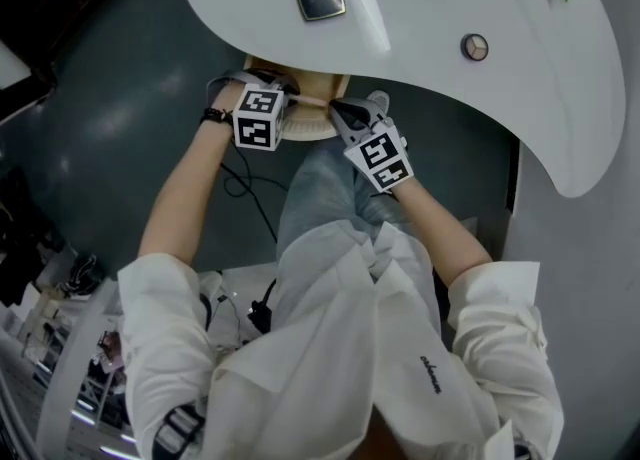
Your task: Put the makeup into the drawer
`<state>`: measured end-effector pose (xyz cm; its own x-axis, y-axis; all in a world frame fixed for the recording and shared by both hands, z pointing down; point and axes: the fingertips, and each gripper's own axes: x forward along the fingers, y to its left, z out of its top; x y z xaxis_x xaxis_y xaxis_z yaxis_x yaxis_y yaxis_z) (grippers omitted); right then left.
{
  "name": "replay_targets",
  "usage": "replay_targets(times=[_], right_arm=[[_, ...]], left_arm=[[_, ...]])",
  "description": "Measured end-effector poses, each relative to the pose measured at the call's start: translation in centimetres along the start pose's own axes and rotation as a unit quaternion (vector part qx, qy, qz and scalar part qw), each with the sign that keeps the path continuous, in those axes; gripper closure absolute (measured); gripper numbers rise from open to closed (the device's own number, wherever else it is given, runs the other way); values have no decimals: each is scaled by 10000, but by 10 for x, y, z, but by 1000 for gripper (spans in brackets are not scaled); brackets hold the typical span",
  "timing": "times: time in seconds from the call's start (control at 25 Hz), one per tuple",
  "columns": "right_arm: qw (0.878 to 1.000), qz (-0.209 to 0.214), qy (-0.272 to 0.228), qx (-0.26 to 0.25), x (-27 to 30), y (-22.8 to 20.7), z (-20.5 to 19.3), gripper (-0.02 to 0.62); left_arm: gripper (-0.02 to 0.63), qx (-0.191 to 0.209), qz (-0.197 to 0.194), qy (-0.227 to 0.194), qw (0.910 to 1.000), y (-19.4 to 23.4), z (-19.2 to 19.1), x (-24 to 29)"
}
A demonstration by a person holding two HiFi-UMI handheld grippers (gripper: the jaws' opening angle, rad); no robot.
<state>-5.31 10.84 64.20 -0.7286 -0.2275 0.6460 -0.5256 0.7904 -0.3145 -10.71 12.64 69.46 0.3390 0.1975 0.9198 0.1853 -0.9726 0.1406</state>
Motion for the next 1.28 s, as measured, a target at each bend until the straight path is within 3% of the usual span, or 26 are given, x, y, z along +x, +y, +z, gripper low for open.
replay_targets(times=[0.24,0.52,1.28], right_arm=[[9999,-43,-65,110,12,0,-2,578],[9996,-143,-143,174,13,-4,-1,578],[9988,-232,-262,350,7,-10,2,578]], left_arm=[[526,-191,-516,547,9970,-1,-14,22],[526,105,-502,580,9970,13,-7,40],[523,235,-540,1033,9929,2,-21,96]])
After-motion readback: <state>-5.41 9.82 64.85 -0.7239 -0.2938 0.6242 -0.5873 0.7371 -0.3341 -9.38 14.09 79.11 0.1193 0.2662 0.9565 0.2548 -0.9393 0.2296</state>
